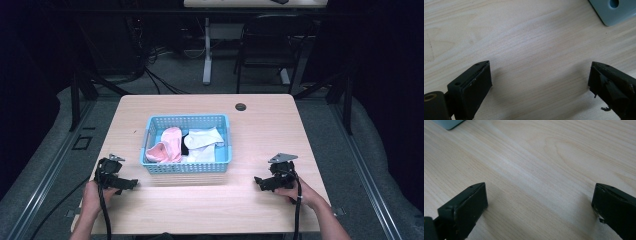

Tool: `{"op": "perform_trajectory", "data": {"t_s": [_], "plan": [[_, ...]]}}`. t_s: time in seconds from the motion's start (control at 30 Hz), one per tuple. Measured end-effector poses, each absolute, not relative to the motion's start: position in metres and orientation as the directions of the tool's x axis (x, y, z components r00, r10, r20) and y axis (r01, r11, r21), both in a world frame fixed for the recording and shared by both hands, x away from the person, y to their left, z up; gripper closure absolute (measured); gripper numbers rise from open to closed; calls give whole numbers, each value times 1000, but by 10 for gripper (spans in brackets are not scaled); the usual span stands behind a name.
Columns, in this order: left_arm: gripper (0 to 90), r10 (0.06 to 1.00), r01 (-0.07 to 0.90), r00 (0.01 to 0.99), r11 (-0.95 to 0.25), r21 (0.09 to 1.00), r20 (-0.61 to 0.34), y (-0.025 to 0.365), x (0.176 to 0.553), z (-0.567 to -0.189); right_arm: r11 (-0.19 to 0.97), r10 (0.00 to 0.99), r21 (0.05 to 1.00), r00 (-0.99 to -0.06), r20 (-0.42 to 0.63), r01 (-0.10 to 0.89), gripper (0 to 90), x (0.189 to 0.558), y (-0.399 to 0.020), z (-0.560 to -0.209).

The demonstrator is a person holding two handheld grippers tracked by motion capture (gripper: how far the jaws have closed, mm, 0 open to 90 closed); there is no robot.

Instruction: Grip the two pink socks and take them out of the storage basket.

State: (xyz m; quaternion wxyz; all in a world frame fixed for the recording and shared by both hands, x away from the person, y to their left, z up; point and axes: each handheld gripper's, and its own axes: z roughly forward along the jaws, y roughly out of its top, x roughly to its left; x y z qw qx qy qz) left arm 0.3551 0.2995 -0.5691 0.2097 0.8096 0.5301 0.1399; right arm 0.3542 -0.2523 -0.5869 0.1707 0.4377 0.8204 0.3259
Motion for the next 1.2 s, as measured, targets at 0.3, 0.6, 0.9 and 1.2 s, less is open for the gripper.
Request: {"op": "perform_trajectory", "data": {"t_s": [0.3,0.6,0.9,1.2], "plan": [[45,922,805,384,-313,504,-41,304,354,-564,404,829,685,-559,6,606,0,354,-252,-587],[30,936,794,348,-263,548,-56,314,355,-553,404,828,686,-560,6,605,0,354,-252,-587],[31,929,749,366,-262,608,-51,311,353,-533,406,830,685,-558,1,605,0,355,-251,-587],[12,919,704,387,-241,668,-76,303,359,-492,403,831,689,-556,0,602,0,354,-252,-587]]}}
